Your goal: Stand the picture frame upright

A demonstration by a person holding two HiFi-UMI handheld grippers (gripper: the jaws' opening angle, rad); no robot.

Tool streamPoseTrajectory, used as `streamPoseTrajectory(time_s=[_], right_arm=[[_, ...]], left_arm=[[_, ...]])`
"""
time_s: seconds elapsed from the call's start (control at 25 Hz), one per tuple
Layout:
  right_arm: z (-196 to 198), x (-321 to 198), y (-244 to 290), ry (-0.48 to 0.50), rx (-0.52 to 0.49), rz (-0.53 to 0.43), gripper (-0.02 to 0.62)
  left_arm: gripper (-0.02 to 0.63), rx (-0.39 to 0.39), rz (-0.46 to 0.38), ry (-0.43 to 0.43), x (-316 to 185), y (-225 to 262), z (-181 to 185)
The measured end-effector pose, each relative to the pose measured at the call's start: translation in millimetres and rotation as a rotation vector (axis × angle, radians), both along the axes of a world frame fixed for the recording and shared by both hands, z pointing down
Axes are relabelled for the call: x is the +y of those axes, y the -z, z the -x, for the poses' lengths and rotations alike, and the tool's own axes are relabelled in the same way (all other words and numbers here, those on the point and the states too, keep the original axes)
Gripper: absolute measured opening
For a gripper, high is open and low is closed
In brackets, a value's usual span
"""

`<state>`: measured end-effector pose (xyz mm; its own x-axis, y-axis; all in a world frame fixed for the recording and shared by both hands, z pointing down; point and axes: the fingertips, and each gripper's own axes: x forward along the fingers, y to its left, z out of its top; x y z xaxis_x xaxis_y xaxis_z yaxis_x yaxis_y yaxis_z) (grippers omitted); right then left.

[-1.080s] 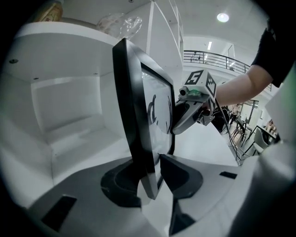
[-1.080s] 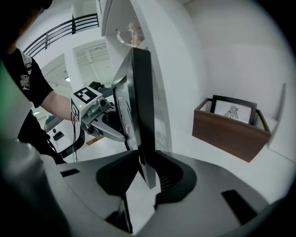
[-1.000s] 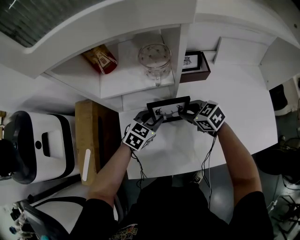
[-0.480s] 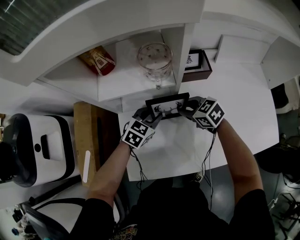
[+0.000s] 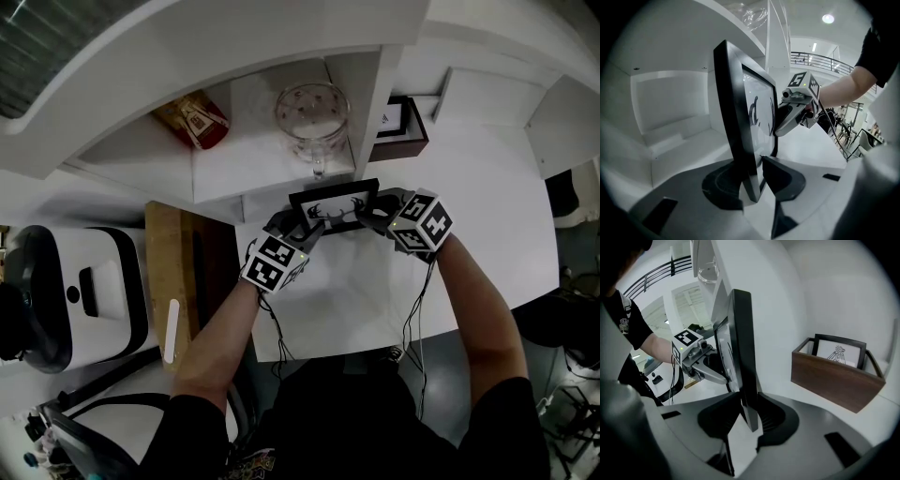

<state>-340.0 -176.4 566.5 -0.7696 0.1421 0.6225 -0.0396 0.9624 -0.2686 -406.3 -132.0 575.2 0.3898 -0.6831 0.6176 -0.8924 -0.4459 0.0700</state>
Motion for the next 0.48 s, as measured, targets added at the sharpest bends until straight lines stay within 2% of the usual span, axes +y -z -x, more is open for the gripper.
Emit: streamPoseTrajectory(time_s=[0.48], right_arm=[[2.4,-0.7,-1.1,-0.024,-0.018,0.022,0.106]], left_arm=[[0.132,-0.002,0.004,0.001,-1.9,-0.5,3.5]])
